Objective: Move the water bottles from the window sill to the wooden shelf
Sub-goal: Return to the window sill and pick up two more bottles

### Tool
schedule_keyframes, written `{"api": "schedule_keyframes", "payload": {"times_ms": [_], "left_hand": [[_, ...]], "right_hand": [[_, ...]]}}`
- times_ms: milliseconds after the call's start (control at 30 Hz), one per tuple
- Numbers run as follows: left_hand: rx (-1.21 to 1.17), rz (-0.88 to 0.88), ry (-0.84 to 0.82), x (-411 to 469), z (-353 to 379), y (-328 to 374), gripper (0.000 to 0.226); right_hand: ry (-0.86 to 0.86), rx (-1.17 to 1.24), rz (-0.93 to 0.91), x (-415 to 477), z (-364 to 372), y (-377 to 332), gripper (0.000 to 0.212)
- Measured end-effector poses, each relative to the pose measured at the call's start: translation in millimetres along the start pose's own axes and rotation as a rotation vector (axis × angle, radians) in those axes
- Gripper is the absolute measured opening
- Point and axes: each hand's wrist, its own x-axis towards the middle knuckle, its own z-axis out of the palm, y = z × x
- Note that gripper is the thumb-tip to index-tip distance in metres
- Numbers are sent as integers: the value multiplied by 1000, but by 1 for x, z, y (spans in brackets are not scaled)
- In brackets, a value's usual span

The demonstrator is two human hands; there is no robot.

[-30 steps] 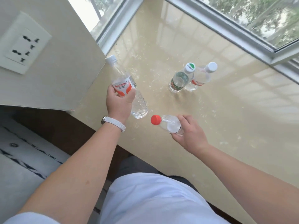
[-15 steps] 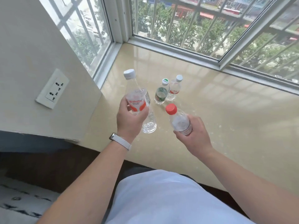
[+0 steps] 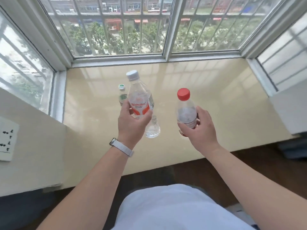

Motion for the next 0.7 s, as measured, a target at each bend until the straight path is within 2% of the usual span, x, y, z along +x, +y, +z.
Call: {"api": "schedule_keyframes", "payload": {"times_ms": [333,700], "left_hand": [[45,133,-321,-32,140,43,44],[90,292,-685,-116,390,108,39]], "right_hand": [[330,36,98,-24,-122,69,53],[632,102,184,-65,-322,200,50]]}}
